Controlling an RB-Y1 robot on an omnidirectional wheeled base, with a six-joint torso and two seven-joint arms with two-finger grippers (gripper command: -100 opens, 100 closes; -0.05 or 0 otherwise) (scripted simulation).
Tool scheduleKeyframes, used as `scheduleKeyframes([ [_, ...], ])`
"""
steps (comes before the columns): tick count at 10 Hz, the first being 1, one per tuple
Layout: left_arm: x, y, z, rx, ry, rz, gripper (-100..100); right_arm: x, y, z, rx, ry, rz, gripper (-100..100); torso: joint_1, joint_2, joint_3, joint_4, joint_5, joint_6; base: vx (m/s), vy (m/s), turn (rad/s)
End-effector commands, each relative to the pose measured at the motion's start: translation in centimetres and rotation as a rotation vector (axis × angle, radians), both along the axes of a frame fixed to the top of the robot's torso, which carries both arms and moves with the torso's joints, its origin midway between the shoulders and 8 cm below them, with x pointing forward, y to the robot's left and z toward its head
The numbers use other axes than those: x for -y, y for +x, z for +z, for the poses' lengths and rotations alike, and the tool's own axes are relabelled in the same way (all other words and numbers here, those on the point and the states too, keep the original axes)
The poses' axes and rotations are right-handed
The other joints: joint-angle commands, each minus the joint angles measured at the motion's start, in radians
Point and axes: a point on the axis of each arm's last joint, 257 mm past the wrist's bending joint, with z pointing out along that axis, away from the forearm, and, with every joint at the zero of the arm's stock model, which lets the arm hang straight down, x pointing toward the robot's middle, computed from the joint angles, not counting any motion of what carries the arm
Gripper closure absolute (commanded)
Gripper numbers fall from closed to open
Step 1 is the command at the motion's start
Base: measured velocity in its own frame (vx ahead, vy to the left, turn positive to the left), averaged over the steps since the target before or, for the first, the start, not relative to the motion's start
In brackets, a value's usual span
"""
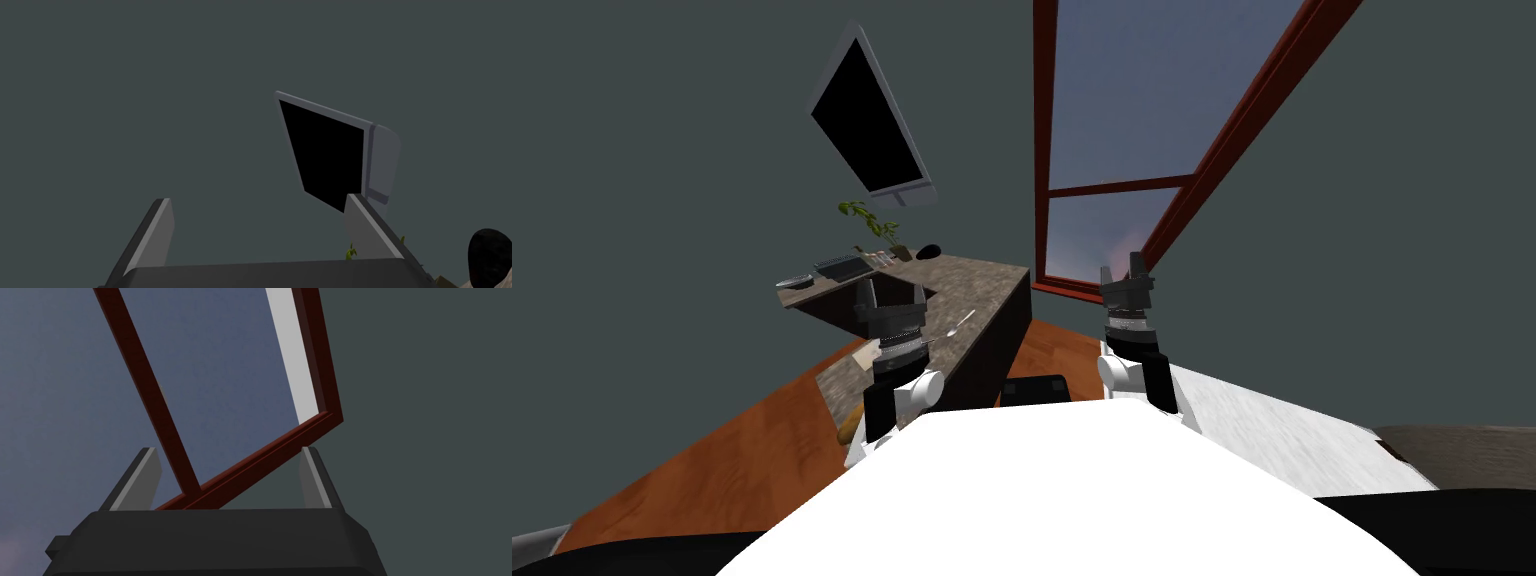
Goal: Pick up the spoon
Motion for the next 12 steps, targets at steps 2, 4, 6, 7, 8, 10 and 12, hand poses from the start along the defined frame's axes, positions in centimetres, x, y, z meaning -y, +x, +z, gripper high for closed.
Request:
scheduleKeyframes([
  [2,-1.0,1.3,-1.1,-0.067,-0.015,-0.009,-100,0.0,0.0,0.0,0.000,0.000,0.000,0,0.000,0.000,0.000,0.000,0.000,0.000,0.012,-0.016,-0.052],
  [4,-1.9,2.2,-2.1,-0.119,-0.033,-0.011,-100,0.0,0.0,0.0,0.000,0.000,0.000,0,0.000,0.000,0.000,0.000,0.000,0.000,0.013,-0.018,-0.059],
  [6,-3.0,2.9,-2.9,-0.164,-0.055,-0.011,-100,0.0,0.0,0.0,0.000,0.000,0.000,0,0.000,0.000,0.000,0.000,0.000,0.000,0.015,-0.024,-0.073],
  [7,-3.1,3.2,-3.4,-0.189,-0.060,-0.009,-100,0.0,0.0,0.0,0.000,0.000,0.000,0,-0.001,0.000,0.000,0.000,0.000,0.000,0.014,-0.022,-0.038],
  [8,-4.1,3.5,-3.7,-0.204,-0.081,-0.009,-100,0.0,0.0,0.0,0.000,0.000,0.000,0,0.000,0.000,0.000,0.000,0.000,0.000,0.020,-0.031,-0.082],
  [10,-4.3,4.0,-4.6,-0.246,-0.089,-0.006,-100,0.0,0.0,0.0,0.000,0.000,0.000,0,-0.001,0.000,0.000,0.000,0.000,0.000,0.012,-0.018,-0.024],
  [12,-5.6,4.6,-5.7,-0.295,-0.123,-0.003,-100,0.0,0.0,0.0,0.000,0.000,0.000,0,0.000,0.000,0.000,0.000,0.000,0.000,0.011,-0.020,-0.081],
])
